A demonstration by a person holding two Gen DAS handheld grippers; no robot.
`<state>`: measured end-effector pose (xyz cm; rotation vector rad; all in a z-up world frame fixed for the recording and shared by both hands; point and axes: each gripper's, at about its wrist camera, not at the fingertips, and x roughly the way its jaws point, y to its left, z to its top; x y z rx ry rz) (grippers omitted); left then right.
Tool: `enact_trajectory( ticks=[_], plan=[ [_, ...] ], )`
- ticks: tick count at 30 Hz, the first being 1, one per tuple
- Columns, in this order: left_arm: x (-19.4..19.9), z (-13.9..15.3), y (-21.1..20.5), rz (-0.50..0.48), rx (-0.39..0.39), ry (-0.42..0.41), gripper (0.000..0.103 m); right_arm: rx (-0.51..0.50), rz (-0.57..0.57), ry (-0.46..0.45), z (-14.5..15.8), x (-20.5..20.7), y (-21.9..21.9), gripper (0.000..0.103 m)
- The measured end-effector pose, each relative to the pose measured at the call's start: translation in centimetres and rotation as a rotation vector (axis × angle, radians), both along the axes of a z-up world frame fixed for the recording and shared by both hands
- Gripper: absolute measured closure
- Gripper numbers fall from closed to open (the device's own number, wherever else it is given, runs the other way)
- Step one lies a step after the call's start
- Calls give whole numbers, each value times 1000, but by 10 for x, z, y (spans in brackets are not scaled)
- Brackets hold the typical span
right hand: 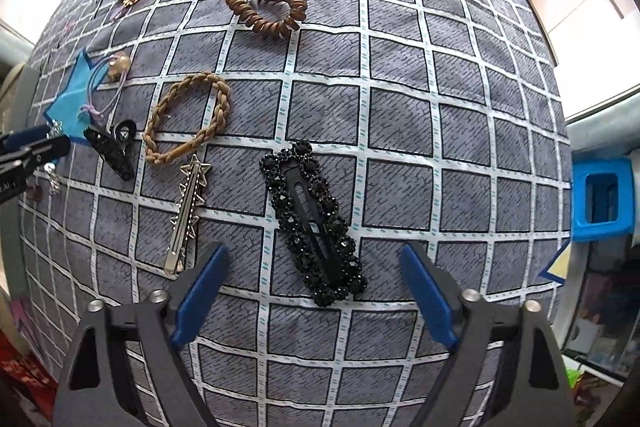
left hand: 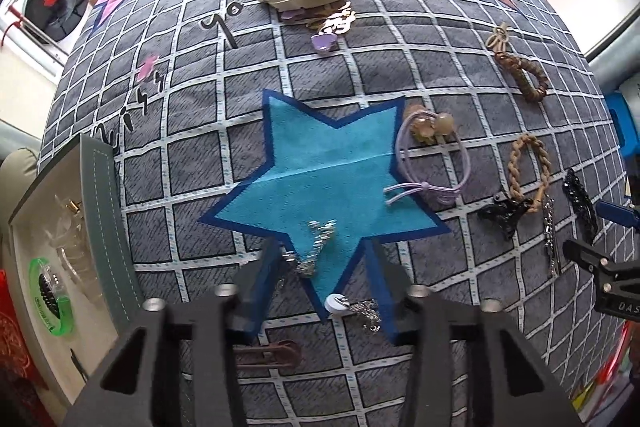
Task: Organize jewelry
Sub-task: 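Grasp the silver chain hairpin with the left tool while the right tool grasps the black beaded clip, then carry both into the white tray, opening the right tool over the black beaded clip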
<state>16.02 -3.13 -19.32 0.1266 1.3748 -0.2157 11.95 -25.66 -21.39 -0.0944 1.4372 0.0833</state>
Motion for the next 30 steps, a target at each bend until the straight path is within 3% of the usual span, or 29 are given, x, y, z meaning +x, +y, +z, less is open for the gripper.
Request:
enact_trajectory(
  ticks=[2, 4, 6, 8, 21, 30],
  plan=[
    [1, 1, -5, 2, -9, 3, 84, 1, 3, -4, 3, -3, 3, 31],
    [-2, 4, -4, 16, -30, 11, 84, 2, 6, -7, 7, -2, 2, 42],
    [-6, 7, 3, 37, -47, 16, 84, 4, 5, -9, 10, 0, 7, 60],
    [-8, 9, 5, 59, -56, 17, 84, 5, 4, -9, 14, 4, 12, 69],
    [-21, 37, 29, 129, -68, -53, 84, 98, -114, 1, 42, -10, -21, 70],
    [-46, 66, 63, 189, -100, -101, 84, 138, -119, -23, 74, -15, 0, 70]
  ],
)
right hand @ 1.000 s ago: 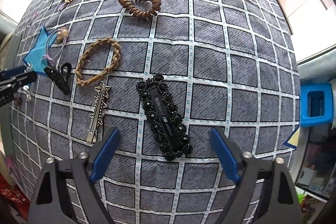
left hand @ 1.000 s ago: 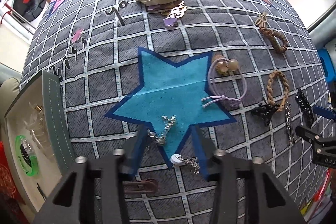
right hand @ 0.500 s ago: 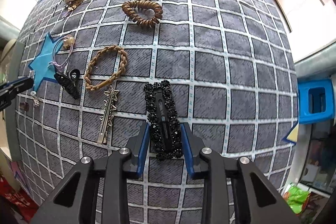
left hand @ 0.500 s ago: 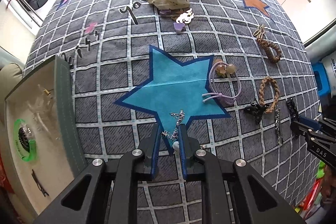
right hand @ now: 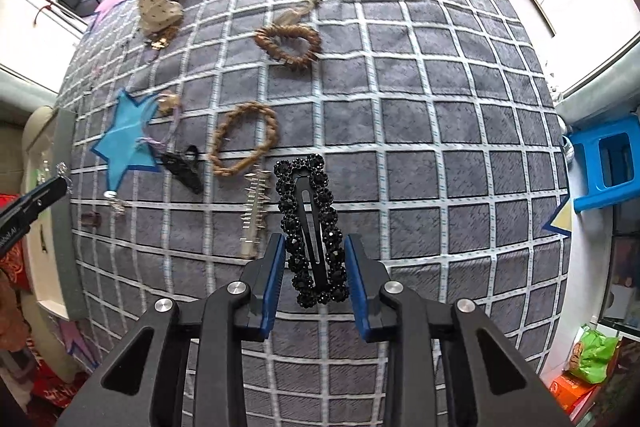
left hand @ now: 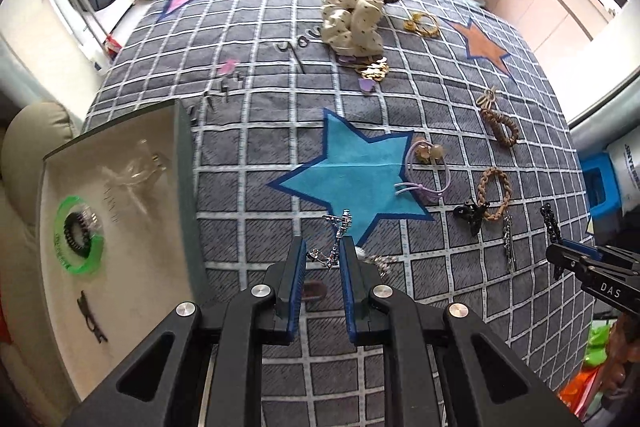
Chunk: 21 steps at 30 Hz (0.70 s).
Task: Organize jewelry
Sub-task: 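Carry both into the white tray, opening the right tool over the black beaded clip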
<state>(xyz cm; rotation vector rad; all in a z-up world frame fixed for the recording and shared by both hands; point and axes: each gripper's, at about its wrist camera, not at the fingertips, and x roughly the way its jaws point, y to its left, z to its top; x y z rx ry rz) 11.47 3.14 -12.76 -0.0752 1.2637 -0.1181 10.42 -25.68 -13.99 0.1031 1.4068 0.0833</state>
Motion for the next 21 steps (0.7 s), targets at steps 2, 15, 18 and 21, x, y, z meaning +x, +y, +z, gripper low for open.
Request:
enact_trajectory(
  ticks=[2, 15, 18, 21],
  plan=[
    [-5, 4, 6, 22, -9, -8, 84, 13, 9, -10, 6, 0, 8, 70],
    [-52, 14, 82, 190, -15, -41, 84, 75, 205, -48, 26, 14, 109, 70],
    [-64, 13, 104, 240, -8, -41, 84, 87, 264, -56, 30, 15, 142, 70],
    [-79, 9, 129, 298, -1, -33, 84, 104, 317, -57, 34, 15, 174, 70]
  ],
)
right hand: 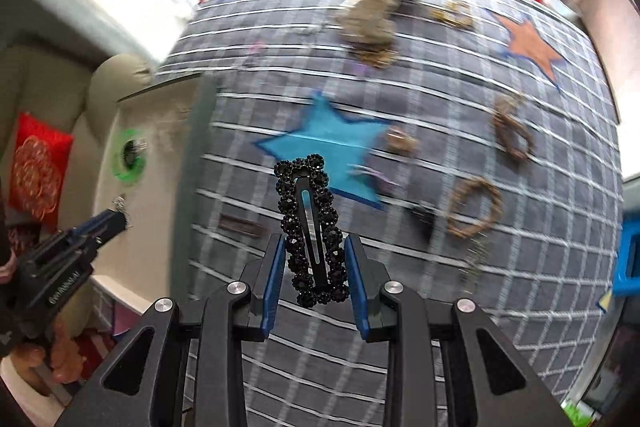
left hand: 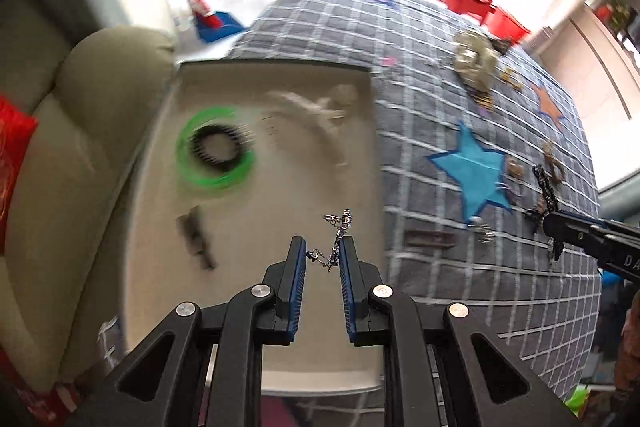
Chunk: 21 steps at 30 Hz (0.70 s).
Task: Organize jewelry
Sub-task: 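Carry both into the white tray, opening the right tool over the black beaded clip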
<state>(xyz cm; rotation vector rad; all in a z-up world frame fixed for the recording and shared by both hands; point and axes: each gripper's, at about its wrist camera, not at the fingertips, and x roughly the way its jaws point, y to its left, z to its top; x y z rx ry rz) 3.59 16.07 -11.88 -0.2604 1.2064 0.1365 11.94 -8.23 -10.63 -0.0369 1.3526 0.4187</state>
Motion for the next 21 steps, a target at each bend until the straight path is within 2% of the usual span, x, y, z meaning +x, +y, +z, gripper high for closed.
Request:
enact_trajectory(
  ticks=[10, 16, 21],
  plan=[
    [-32, -25, 59, 133, 6, 39, 84, 33, 189, 18, -2, -8, 108, 70],
    [-42, -47, 73, 168, 2, 80, 84, 48, 248, 50, -12, -13, 153, 70],
    [-40, -61, 75, 168, 6, 100, 84, 27, 258, 93, -35, -10, 180, 70]
  ],
)
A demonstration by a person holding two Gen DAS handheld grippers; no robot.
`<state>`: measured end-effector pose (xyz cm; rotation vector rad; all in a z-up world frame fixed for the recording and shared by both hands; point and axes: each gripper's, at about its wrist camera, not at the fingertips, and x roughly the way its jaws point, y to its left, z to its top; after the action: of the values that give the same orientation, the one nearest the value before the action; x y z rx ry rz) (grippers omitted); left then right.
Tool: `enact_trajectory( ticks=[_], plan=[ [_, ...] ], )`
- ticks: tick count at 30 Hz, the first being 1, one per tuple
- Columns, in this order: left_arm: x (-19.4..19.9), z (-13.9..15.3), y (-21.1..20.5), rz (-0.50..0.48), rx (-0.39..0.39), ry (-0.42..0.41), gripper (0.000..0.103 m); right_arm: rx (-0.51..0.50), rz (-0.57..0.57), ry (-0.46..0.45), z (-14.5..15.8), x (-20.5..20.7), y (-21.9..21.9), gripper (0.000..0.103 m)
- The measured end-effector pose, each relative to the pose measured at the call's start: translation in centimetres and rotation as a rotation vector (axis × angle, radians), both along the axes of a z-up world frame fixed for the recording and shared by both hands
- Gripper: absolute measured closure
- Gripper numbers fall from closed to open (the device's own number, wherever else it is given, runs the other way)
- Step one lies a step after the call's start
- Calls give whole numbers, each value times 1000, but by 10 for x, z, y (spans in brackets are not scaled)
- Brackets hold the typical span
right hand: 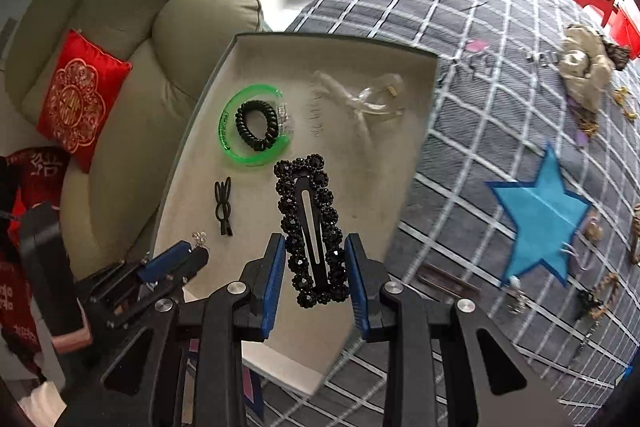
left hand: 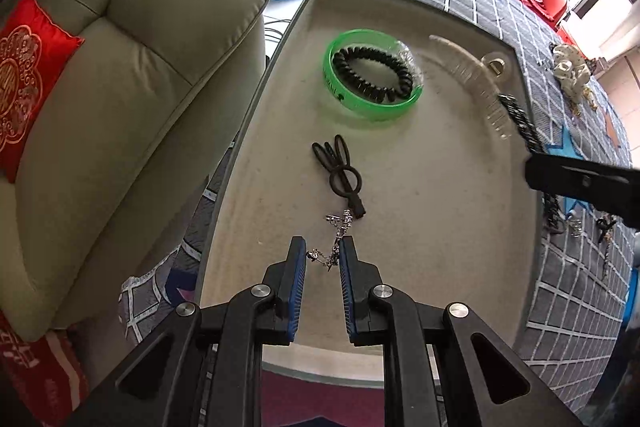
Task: Organize jewelry
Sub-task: 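Carry both into the white tray, opening the right tool over the black beaded clip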
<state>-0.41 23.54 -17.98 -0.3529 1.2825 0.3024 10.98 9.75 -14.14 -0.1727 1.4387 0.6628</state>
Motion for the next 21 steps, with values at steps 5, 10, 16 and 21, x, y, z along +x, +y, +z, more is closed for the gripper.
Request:
enact_trajectory(
  ticks=[5, 10, 16, 21],
  plan=[
    [7, -11, -4, -11, 17, 22, 84, -32, 4, 6, -18, 6, 17, 70],
    [9, -13, -7, -30, 32, 26, 84, -54, 6, -21, -28, 10, 27, 70],
    [9, -12, -11, -47, 55, 34, 84, -72, -2, -30, -39, 12, 33, 70],
    [12, -11, -15, -54, 69, 50, 83, -73, -7, -17, -48, 11, 36, 69]
  ],
)
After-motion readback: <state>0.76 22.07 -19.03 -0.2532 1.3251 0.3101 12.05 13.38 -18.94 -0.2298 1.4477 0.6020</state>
